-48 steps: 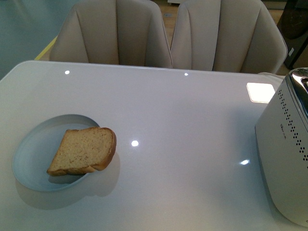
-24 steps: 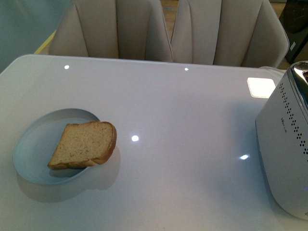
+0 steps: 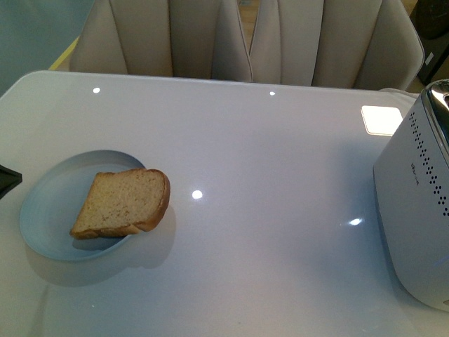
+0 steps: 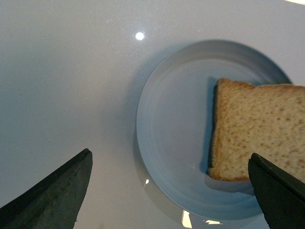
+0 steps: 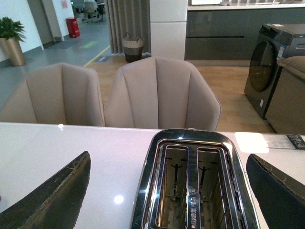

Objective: Left arm holds plate, right arm toasts bread

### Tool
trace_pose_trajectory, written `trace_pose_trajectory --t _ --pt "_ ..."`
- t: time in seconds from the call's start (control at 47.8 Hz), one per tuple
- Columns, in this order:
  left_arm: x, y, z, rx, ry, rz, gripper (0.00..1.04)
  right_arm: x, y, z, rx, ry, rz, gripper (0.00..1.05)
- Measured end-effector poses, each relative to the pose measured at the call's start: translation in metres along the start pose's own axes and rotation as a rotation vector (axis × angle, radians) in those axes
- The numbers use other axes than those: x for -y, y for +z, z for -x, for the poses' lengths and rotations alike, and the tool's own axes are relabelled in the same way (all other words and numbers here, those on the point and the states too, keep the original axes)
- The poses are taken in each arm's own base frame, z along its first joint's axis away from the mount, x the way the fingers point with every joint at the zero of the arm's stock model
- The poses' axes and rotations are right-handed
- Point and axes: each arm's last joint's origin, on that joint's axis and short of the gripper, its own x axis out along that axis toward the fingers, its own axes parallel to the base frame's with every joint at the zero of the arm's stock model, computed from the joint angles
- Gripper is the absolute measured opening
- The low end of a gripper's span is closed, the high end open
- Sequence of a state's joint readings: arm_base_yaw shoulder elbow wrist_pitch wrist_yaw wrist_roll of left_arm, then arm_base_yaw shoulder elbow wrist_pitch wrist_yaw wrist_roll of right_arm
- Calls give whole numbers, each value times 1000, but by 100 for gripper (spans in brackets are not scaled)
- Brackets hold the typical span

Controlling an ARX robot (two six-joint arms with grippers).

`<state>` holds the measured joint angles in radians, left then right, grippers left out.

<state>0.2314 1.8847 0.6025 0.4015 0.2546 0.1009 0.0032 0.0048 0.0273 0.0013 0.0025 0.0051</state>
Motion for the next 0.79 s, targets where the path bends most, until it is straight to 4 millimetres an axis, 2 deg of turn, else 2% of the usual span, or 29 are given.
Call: trace_pose_trajectory --t 0.125,0.293,0.69,0.795 --pt "-8 -5 -28 -44 16 -21 98 0 0 0 0 0 0 96" --pt "-9 -10 -52 -70 11 -42 98 0 0 0 0 0 0 96" --pt "-11 -32 -85 -143 5 -88 97 0 0 0 0 0 0 96" --pt "-12 -34 -91 -154 6 -86 77 0 0 0 0 0 0 96"
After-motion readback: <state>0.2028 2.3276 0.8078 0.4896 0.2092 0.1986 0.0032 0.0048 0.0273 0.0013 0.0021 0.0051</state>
